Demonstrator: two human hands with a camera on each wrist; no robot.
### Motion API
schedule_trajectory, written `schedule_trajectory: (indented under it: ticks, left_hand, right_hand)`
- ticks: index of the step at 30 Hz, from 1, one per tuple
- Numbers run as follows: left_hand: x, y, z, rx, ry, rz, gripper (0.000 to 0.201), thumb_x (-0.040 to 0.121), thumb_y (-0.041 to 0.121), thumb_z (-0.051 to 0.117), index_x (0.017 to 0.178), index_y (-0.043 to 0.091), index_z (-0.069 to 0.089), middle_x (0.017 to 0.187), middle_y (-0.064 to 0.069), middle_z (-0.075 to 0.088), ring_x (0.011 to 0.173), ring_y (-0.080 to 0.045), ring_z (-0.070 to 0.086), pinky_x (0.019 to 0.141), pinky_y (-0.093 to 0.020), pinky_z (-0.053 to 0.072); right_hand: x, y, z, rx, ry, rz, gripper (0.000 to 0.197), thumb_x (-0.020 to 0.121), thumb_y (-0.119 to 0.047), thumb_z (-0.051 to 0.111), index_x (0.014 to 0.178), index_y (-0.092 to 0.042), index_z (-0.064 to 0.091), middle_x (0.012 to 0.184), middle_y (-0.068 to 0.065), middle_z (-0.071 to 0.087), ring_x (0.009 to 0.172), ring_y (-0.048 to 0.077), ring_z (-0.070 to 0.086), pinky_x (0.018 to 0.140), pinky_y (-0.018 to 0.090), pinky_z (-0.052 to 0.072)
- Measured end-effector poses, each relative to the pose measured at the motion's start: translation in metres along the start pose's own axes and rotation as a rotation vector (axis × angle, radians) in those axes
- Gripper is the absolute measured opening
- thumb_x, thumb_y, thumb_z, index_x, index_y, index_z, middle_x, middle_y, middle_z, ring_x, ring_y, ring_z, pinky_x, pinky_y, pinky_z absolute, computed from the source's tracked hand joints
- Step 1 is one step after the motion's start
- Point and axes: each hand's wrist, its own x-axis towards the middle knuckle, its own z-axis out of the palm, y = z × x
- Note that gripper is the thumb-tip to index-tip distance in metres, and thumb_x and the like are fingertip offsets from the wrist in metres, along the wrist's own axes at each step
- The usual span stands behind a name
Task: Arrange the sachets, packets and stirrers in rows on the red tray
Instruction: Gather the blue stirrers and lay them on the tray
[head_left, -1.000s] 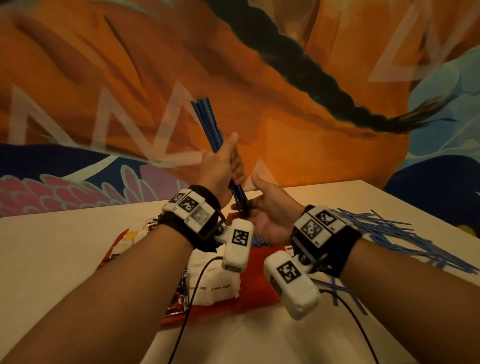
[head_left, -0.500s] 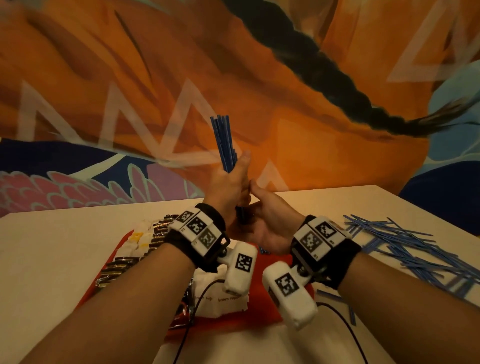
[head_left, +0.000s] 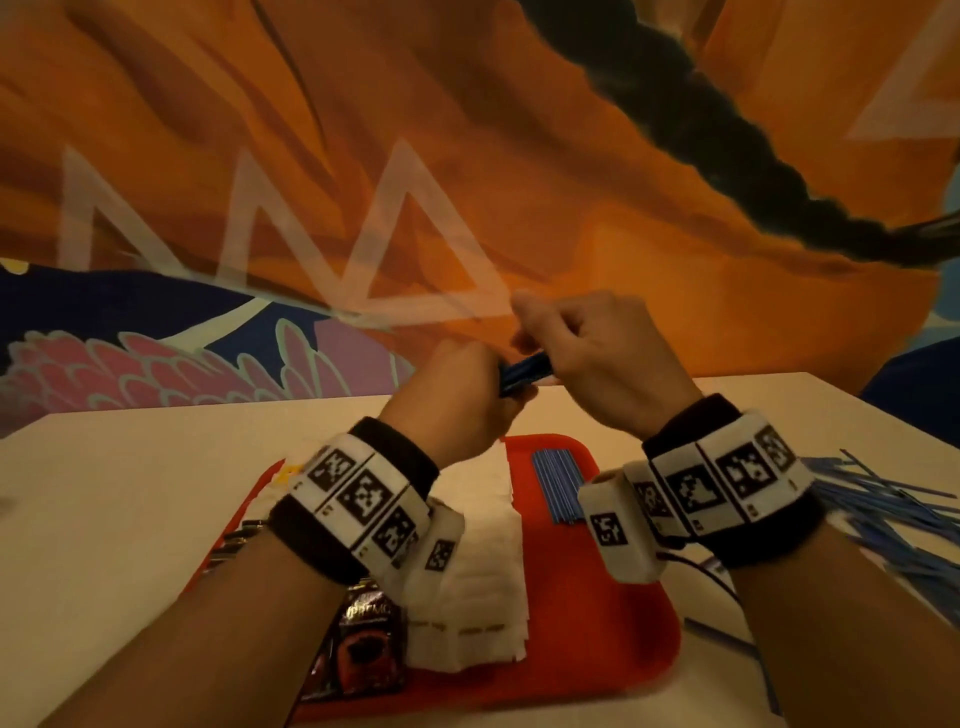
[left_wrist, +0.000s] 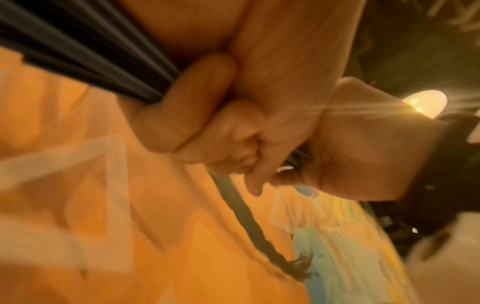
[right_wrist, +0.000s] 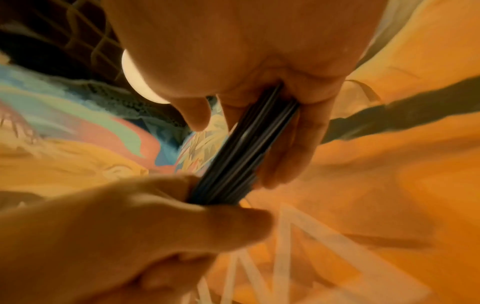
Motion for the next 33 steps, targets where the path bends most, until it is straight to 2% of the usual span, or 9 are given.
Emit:
schedule_trajectory:
  ticks: [4, 7, 12, 15, 19, 23, 26, 30, 33]
  left_hand:
    - [0.005, -0.017, -0.018, 0.161, -0.032, -0.025, 0.006, 0.085, 0.027, 0.06, 0.087, 0.026, 0.065, 0.08, 0.003, 0.065, 0.069, -0.018, 0.064, 0.063, -0.04, 0.058]
    - [0.004, -0.016, -0.018, 0.265, -0.084, 0.003, 0.009, 0.085, 0.018, 0.059, 0.078, 0.024, 0.057, 0.076, -0.001, 0.061, 0.063, -0.021, 0.059, 0.056, -0.035, 0.052]
    - [0.003, -0.006, -0.014, 0.347, -0.086, 0.054, 0.024, 0.087, 0.016, 0.064, 0.106, 0.017, 0.048, 0.086, 0.002, 0.054, 0.071, -0.019, 0.056, 0.062, -0.032, 0.049]
    - [0.001, 0.003, -0.016, 0.341, -0.076, 0.042, 0.042, 0.086, 0.023, 0.067, 0.111, 0.015, 0.034, 0.079, 0.004, 0.046, 0.066, -0.017, 0.052, 0.062, -0.035, 0.048]
    - [-0.002, 0.007, -0.016, 0.38, -0.042, 0.012, 0.044, 0.085, 0.023, 0.065, 0.112, 0.013, 0.032, 0.076, 0.0, 0.048, 0.059, -0.017, 0.05, 0.052, -0.033, 0.04]
    - [-0.008, 0.009, -0.012, 0.406, -0.099, 0.007, 0.051, 0.086, 0.015, 0.064, 0.123, 0.01, 0.029, 0.07, -0.001, 0.045, 0.052, -0.015, 0.044, 0.045, -0.029, 0.028]
    - [-0.011, 0.008, -0.007, 0.323, -0.172, 0.063, 0.049, 0.083, 0.01, 0.068, 0.105, 0.022, 0.026, 0.079, -0.002, 0.053, 0.059, -0.017, 0.052, 0.047, -0.03, 0.038]
    - [-0.017, -0.007, -0.03, 0.141, -0.152, 0.103, 0.044, 0.085, 0.025, 0.075, 0.118, 0.032, 0.048, 0.109, 0.01, 0.06, 0.096, -0.011, 0.06, 0.085, -0.033, 0.055]
    - [-0.024, -0.017, -0.047, -0.175, 0.001, 0.16, 0.032, 0.083, 0.031, 0.075, 0.113, 0.033, 0.066, 0.105, 0.016, 0.067, 0.091, -0.005, 0.065, 0.082, -0.027, 0.058]
  right_hand:
    - [-0.007, 0.003, 0.007, -0.136, -0.254, -0.053, 0.006, 0.09, -0.041, 0.065, 0.087, -0.036, 0.064, 0.074, -0.019, 0.059, 0.072, 0.003, 0.056, 0.069, 0.022, 0.046]
    - [-0.013, -0.002, 0.015, -0.414, -0.251, -0.026, 0.023, 0.085, -0.035, 0.067, 0.092, -0.037, 0.045, 0.093, -0.012, 0.055, 0.094, 0.015, 0.051, 0.077, 0.036, 0.048]
    - [-0.022, -0.016, 0.034, -0.638, -0.19, 0.06, 0.032, 0.081, -0.025, 0.062, 0.109, -0.032, 0.048, 0.108, -0.009, 0.059, 0.119, 0.023, 0.041, 0.102, 0.047, 0.028]
    - [-0.022, -0.017, 0.042, -0.63, -0.178, 0.06, 0.034, 0.085, -0.02, 0.058, 0.115, -0.031, 0.046, 0.091, -0.011, 0.056, 0.102, 0.018, 0.053, 0.11, 0.053, 0.02]
    - [-0.012, -0.011, 0.043, -0.653, -0.172, 0.068, 0.015, 0.09, -0.018, 0.047, 0.083, -0.031, 0.044, 0.06, -0.009, 0.04, 0.056, 0.012, 0.035, 0.094, 0.042, 0.031]
    - [-0.01, -0.005, 0.047, -0.663, -0.254, 0.08, 0.028, 0.092, -0.022, 0.046, 0.066, -0.025, 0.036, 0.06, -0.007, 0.036, 0.059, 0.019, 0.036, 0.084, 0.04, 0.032]
    - [-0.011, 0.003, 0.051, -0.643, -0.274, 0.056, 0.03, 0.092, -0.028, 0.049, 0.066, -0.02, 0.037, 0.059, -0.006, 0.033, 0.056, 0.018, 0.034, 0.073, 0.035, 0.03]
    - [-0.007, 0.022, 0.046, -0.606, -0.252, 0.124, 0.022, 0.096, -0.034, 0.05, 0.079, -0.02, 0.048, 0.063, -0.004, 0.036, 0.066, 0.025, 0.048, 0.06, 0.033, 0.038]
    - [-0.001, 0.033, 0.034, -0.593, -0.176, 0.197, 0.031, 0.097, -0.044, 0.049, 0.084, -0.018, 0.06, 0.065, -0.002, 0.038, 0.066, 0.027, 0.047, 0.051, 0.031, 0.028]
